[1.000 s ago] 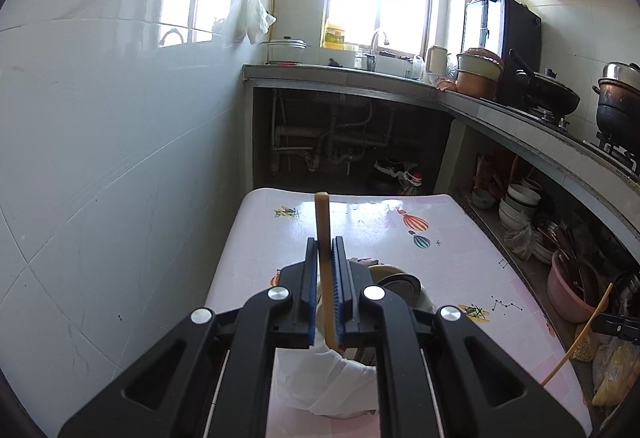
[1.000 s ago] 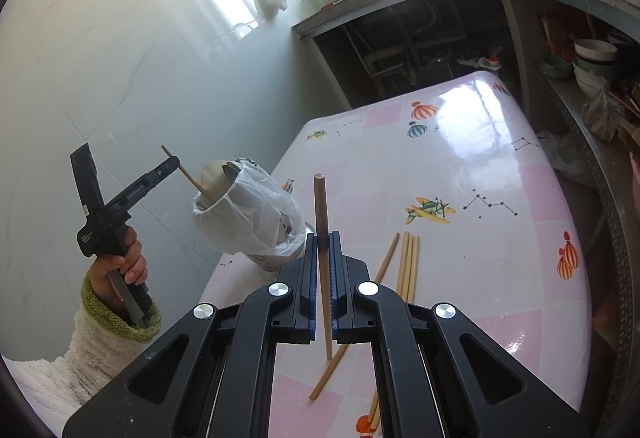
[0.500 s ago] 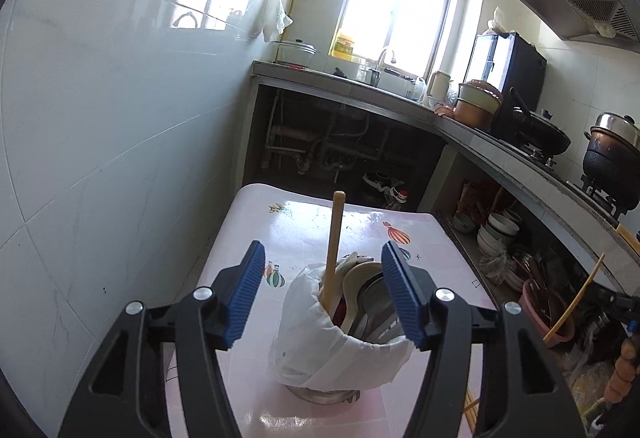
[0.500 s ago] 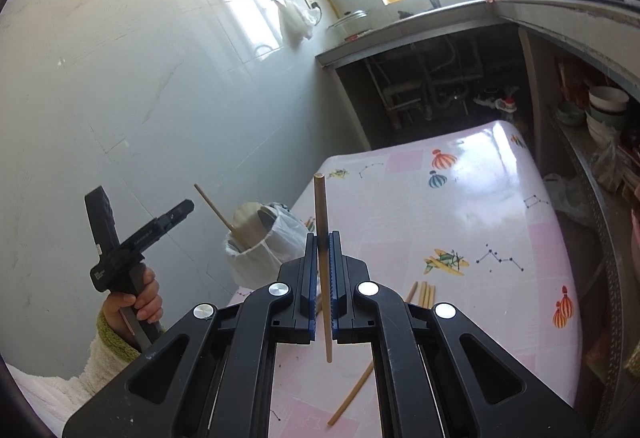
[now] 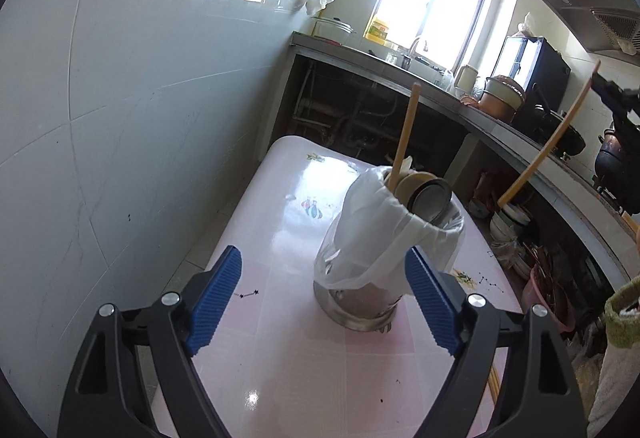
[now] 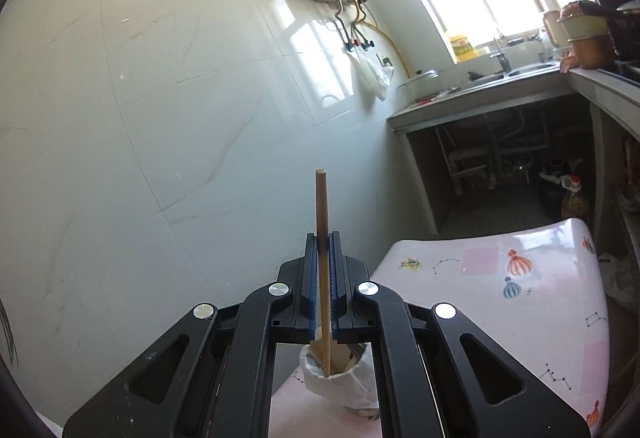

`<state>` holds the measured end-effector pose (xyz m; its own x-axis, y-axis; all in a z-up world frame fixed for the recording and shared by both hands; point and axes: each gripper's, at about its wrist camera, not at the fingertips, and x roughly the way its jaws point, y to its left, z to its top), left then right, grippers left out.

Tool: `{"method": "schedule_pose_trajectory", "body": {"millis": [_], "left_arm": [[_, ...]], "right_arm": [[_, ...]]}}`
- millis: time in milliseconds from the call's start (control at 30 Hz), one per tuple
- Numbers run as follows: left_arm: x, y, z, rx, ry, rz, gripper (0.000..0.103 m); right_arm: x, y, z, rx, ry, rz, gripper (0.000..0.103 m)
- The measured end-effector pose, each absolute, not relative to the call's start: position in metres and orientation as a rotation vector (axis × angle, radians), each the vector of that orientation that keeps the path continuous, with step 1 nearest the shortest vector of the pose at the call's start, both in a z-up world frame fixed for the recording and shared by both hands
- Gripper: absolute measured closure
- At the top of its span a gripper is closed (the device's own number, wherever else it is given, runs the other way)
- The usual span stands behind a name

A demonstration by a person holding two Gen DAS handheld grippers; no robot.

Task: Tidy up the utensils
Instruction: 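Carry the chopstick over the holder and release it with right tool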

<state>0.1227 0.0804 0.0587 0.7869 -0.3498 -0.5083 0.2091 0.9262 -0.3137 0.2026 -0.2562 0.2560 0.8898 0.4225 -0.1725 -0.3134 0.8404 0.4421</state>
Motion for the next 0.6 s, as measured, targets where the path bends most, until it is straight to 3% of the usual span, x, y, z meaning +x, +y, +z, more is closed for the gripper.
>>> {"method": "schedule_pose_trajectory", "body": {"millis": [600], "left_arm": [[0.117, 0.085, 0.03, -0.189, 0.629, -0.284, 0.017]], "right_arm": [[0.286, -0.178, 0.181, 0.227, 0.506, 0.409, 0.099]]}}
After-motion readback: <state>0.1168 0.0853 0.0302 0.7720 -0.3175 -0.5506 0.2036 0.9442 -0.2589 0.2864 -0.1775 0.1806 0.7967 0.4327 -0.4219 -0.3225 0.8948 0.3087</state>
